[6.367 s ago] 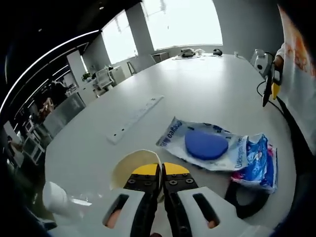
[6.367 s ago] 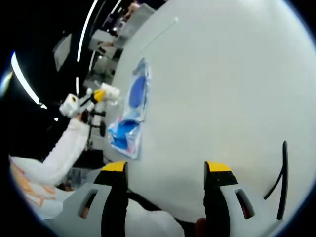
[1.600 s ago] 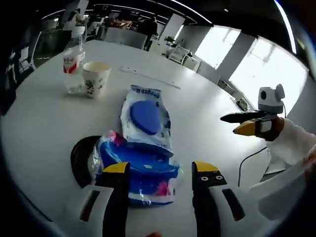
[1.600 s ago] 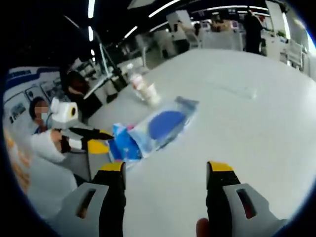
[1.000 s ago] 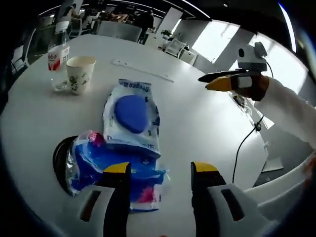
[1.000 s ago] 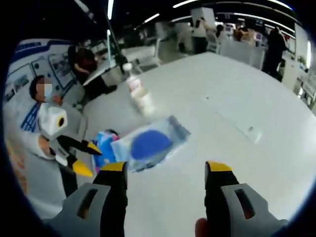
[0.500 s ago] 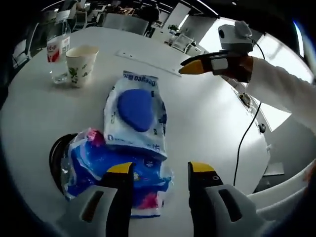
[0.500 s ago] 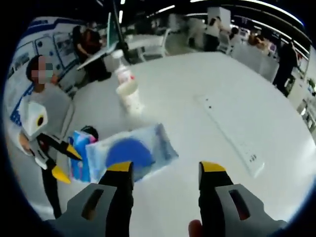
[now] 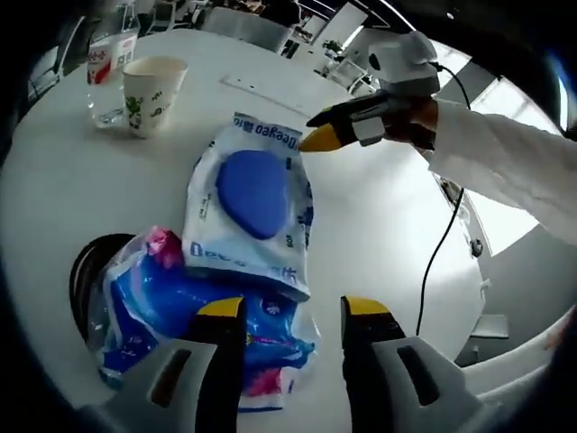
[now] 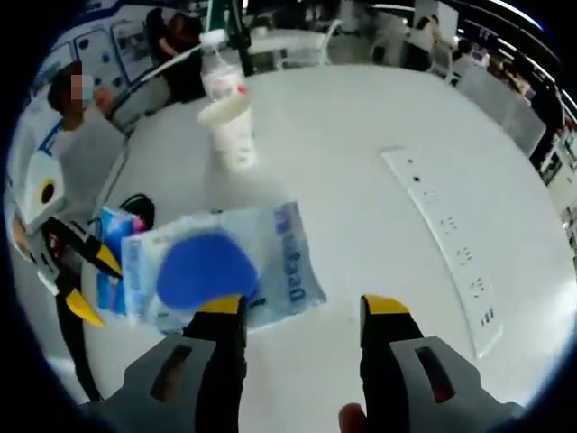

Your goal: Arrange the tabletop items into an orderly group along one side of the table until the central work area is clear of visible clutter.

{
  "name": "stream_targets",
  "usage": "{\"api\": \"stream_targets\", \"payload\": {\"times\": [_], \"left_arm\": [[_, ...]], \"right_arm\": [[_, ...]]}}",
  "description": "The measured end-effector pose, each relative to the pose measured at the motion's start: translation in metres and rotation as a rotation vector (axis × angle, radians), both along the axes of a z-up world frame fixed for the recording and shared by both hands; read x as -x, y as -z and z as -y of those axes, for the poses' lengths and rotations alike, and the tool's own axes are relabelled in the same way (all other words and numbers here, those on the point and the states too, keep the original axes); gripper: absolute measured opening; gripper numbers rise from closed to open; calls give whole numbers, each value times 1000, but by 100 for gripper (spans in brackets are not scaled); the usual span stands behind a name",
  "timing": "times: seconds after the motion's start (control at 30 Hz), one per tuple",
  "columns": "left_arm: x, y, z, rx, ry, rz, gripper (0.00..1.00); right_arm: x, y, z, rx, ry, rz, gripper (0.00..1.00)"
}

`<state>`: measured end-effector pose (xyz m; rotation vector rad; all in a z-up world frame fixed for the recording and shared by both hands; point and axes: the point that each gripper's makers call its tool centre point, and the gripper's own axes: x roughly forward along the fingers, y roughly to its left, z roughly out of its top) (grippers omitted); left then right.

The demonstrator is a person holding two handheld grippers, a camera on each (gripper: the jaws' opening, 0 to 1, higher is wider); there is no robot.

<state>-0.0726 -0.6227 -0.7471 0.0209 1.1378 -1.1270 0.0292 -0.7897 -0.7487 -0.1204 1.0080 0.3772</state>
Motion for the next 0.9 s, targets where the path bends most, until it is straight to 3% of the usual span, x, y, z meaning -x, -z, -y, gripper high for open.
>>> {"api": "stream_targets", "payload": {"times": [0.27, 0.6, 0.77, 0.83, 0.87, 0.9], "left_arm": [[-3, 10, 7, -10, -35, -48, 36], [-10, 15, 8, -18, -102, -72, 30], [-16, 20, 6, -21, -136, -77, 19], [-17, 22, 7, -15, -149, -90, 16], [-17, 22, 7, -13, -159, -99, 14], [-18, 22, 7, -13, -159, -100, 12]], "right_arm": [[-10, 11, 6, -43, 25, -2, 48], [-8, 22, -11, -31, -26, -6, 42], [-8, 26, -13, -39, -36, 17, 24], [-6, 25, -11, -27, -32, 32, 7], [-1, 25, -15, -58, -43, 14, 0], [-1, 24, -13, -60, 3, 21, 0]]}}
